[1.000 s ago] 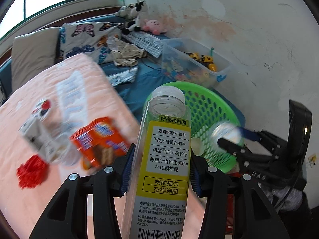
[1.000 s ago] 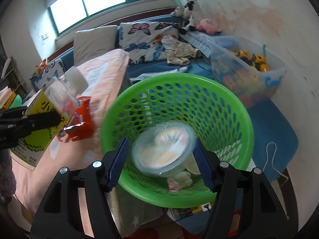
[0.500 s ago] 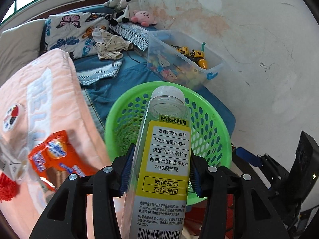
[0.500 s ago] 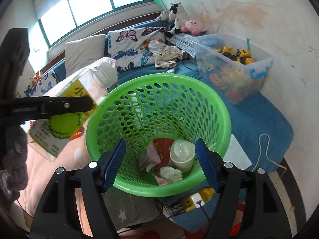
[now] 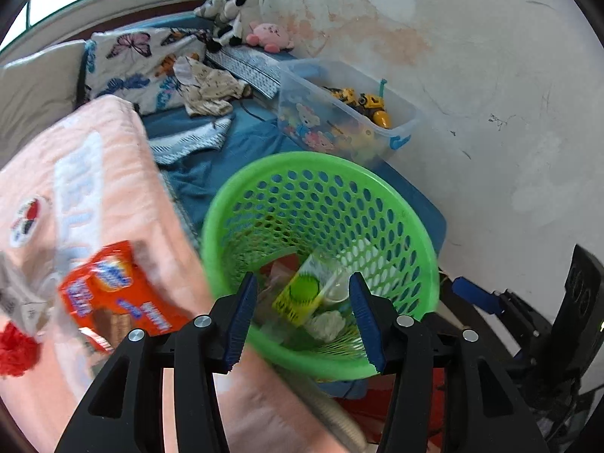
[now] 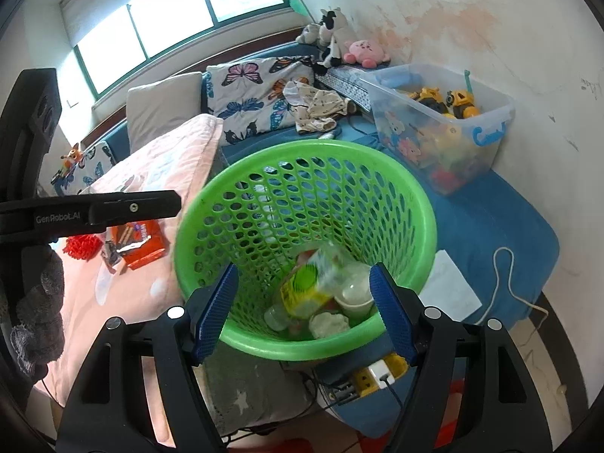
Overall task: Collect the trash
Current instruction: 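Grasp the white milk carton with the right tool while the left tool approaches the red mesh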
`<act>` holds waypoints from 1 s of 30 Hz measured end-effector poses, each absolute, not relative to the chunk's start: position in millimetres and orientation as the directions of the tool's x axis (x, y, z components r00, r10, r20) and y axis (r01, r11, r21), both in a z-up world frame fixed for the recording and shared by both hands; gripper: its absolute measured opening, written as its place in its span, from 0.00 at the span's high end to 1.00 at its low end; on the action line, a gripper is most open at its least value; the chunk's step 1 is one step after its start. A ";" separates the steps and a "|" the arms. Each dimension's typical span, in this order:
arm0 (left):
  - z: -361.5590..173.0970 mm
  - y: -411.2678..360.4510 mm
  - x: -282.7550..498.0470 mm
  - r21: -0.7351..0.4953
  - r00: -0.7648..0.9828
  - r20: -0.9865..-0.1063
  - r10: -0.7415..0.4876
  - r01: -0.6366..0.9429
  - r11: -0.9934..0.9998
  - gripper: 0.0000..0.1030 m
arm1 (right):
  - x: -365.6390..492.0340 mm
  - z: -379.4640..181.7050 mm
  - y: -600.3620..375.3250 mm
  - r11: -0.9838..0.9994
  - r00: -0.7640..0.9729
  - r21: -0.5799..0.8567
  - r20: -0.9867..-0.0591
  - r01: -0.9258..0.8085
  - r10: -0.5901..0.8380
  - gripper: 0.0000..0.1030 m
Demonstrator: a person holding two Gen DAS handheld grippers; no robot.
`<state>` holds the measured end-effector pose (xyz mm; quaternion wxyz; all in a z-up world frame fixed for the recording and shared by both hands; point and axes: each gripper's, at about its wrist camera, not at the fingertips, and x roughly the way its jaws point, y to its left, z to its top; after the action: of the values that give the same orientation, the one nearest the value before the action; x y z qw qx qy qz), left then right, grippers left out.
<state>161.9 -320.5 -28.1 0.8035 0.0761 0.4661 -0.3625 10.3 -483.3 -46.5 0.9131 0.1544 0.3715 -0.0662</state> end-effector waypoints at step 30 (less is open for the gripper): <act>-17.4 -77.3 191.9 -0.072 0.561 -0.789 -0.249 0.318 0.945 0.42 | 85.7 -3.0 -349.3 0.983 0.737 0.171 -0.655 -0.071 0.167 0.23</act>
<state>191.9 -77.3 -17.4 0.8826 0.0394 0.4400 -0.1607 85.7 -349.3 -3.0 0.9294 0.0671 0.3571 0.0640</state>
